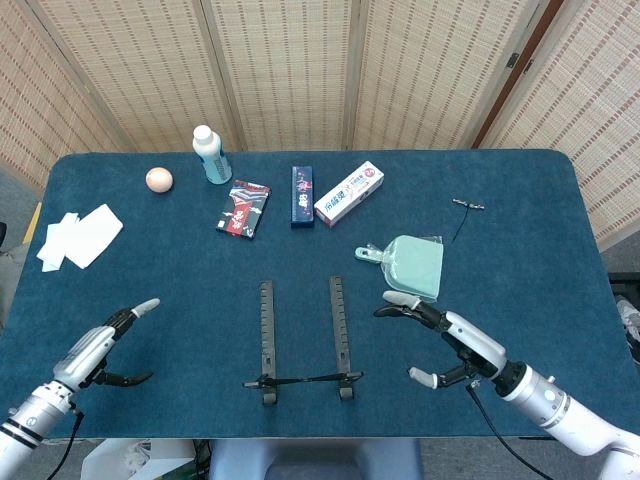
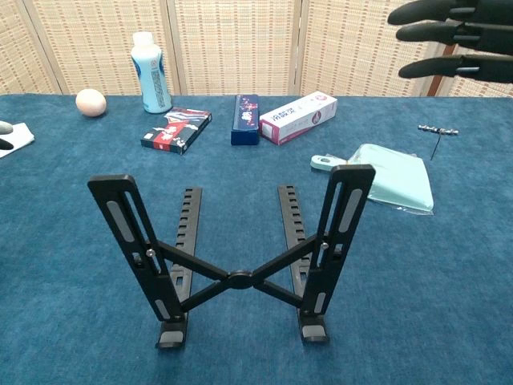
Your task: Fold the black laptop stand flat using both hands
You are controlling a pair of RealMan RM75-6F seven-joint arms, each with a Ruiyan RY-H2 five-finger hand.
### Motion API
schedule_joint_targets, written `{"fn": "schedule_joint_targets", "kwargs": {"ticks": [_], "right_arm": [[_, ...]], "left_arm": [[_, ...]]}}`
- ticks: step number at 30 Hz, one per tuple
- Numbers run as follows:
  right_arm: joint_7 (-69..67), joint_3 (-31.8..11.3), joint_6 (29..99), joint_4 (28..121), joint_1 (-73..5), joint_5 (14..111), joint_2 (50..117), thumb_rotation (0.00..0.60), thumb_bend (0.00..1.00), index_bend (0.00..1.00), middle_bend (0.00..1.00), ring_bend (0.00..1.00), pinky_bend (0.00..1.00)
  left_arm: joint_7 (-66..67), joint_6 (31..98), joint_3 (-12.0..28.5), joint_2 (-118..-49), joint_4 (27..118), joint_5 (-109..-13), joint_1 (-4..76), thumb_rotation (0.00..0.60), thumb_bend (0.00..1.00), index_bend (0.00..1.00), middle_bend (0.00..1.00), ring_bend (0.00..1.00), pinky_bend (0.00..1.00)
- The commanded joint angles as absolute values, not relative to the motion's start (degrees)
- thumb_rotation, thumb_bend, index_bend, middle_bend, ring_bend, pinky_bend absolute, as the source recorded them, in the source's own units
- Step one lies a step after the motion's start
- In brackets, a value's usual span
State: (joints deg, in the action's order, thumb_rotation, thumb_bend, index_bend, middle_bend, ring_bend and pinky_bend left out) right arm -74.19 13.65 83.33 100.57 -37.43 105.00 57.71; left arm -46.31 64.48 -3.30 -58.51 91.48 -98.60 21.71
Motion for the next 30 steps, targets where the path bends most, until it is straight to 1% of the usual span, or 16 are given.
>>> {"fn": "schedule_joint_targets", "kwargs": {"ticks": [1,6,9,12,19,26,30], "right_arm": [[-72.8,13.31,82.59,102.1,-36.85,104.4,56.03,0.6,0.25,0.08,0.2,0.03,0.13],[-71.73,12.84,82.19,103.45,-35.91,104.21,54.68,0.6,0.25,0.08,0.2,0.02,0.13],[-71.42,12.57,81.67,103.78,-35.4,104.19,54.29,0.6,0.25,0.08,0.2,0.02,0.13],[-71.25,12.43,80.8,103.98,-35.12,104.21,54.05,0.6,0.25,0.08,0.2,0.02,0.13],[-71.39,11.93,80.03,103.75,-34.21,104.32,53.9,0.6,0.25,0.08,0.2,0.01,0.13],[-71.51,11.5,79.65,103.16,-33.15,104.23,53.92,0.6,0.25,0.08,0.2,0.0,0.13],[-72.06,11.3,79.29,102.56,-32.82,104.49,54.02,0.6,0.25,0.07,0.19,0.0,0.13]], "left_arm": [[-64.01,61.17,-5.87,-59.03,89.21,-104.13,28.9,0.6,0.2,0.04,0.1,0.09,0.07],[-78.05,60.6,-9.06,-60.19,86.72,-108.88,34.11,0.6,0.2,0.04,0.11,0.09,0.11],[-87.34,62.02,-12.18,-61.38,83.49,-113.48,37.63,0.6,0.2,0.04,0.11,0.09,0.12],[-92.64,63.77,-13.75,-63.45,80.81,-114.71,39.41,0.6,0.2,0.04,0.11,0.09,0.13],[-97.41,63.93,-15.85,-65.68,80.32,-113.54,42.45,0.6,0.2,0.04,0.12,0.09,0.13],[-101.9,62.19,-17.0,-66.17,84.6,-110.14,45.01,0.6,0.2,0.04,0.12,0.09,0.13],[-104.28,61.2,-16.67,-66.22,86.83,-107.56,46.56,0.6,0.2,0.03,0.12,0.09,0.13]]}}
